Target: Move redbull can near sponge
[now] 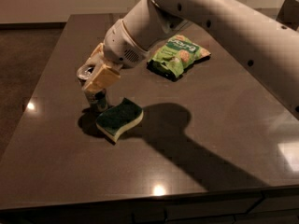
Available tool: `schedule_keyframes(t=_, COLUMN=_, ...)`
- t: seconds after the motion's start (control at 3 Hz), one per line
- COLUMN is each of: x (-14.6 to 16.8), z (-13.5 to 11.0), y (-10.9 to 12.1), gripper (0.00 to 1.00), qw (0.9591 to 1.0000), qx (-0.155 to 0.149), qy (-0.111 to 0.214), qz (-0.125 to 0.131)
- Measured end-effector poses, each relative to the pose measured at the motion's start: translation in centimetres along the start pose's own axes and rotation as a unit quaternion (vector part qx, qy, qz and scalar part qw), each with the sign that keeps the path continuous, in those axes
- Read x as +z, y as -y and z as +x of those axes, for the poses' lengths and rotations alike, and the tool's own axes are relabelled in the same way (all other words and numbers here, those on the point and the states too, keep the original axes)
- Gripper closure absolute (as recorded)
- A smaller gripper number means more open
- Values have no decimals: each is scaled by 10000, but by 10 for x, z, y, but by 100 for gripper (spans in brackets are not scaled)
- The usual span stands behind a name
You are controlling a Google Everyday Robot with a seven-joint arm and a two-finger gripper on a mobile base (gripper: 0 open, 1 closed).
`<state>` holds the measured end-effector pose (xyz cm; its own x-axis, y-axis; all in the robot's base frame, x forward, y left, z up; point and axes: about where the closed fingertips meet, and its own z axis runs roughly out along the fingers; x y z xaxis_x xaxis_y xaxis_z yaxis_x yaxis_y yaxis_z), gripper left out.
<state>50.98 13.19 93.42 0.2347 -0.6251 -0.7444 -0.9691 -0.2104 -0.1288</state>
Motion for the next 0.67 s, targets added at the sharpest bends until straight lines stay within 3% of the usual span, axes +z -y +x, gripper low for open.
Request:
schedule_keyframes(t=0.33, x=2, z=8, y=2, gripper=0, qw=9999, qx=127, qy=-11, qz=-117)
schedule_keyframes(t=0.67, x=2, z=9, y=3, gripper=0, qw=9998, qx=140, qy=-11, qz=-126)
